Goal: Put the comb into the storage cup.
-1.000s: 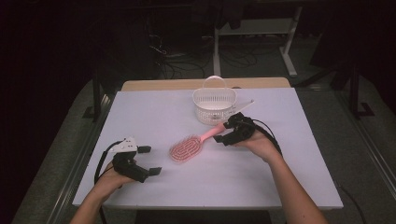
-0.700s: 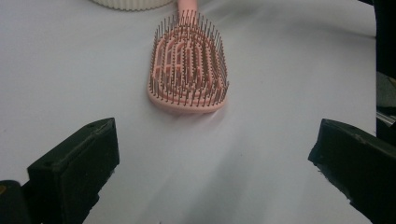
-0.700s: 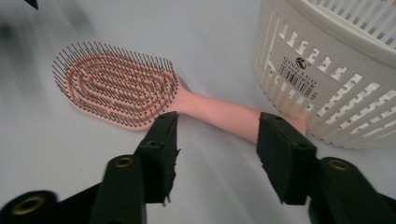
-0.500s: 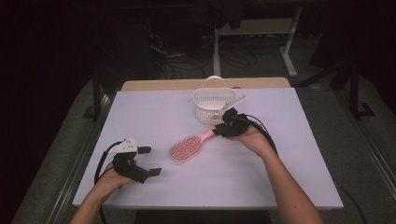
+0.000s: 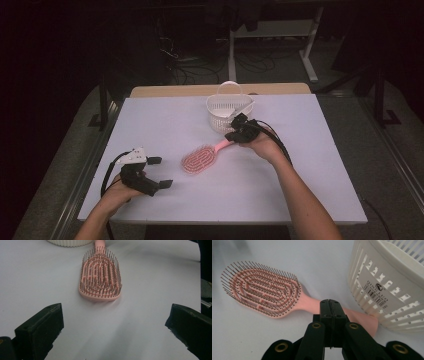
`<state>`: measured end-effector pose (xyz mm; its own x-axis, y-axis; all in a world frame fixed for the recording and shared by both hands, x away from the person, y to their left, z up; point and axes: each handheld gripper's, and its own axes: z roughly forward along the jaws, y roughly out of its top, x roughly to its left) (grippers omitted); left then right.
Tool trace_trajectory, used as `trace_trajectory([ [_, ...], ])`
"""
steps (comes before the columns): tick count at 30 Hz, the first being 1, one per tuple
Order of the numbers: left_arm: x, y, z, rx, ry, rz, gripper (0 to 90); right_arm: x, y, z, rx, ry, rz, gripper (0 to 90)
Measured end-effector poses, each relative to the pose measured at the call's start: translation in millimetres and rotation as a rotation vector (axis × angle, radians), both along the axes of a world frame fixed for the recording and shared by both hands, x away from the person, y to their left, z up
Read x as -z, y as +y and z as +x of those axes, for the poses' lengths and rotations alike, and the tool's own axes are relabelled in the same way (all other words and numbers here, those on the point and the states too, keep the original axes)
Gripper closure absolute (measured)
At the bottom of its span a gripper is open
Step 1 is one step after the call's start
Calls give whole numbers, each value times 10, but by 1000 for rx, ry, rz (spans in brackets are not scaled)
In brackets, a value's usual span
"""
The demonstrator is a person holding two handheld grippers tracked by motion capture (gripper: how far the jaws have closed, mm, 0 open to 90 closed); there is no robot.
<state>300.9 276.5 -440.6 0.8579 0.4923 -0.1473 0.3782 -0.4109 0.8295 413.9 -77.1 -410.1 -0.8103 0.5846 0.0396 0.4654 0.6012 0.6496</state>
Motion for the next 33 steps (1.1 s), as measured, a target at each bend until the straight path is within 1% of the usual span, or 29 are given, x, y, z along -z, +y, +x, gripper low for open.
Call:
trace_trajectory([
  [7,3,3,-1,0,-2,0,2,47,52,89,6,-4,-33,888],
  [10,5,4,2,0,-1,-1,2,57,71,124,0,-13,-46,888],
  [15,4,8,2,0,-2,1,2,70,90,167,4,-15,-50,888],
  [18,3,9,1,0,-2,1,2,98,113,213,-4,-12,-59,888],
  [25,3,14,0,1,-3,-3,2,145,155,266,-5,-1,-79,888],
  [28,5,16,1,1,-2,-2,2,166,166,285,-5,-5,-92,888],
  [32,4,15,0,3,-2,-3,2,182,169,299,-5,-5,-92,888],
  [33,5,14,-1,4,-2,-3,2,195,171,303,-7,-6,-104,889],
])
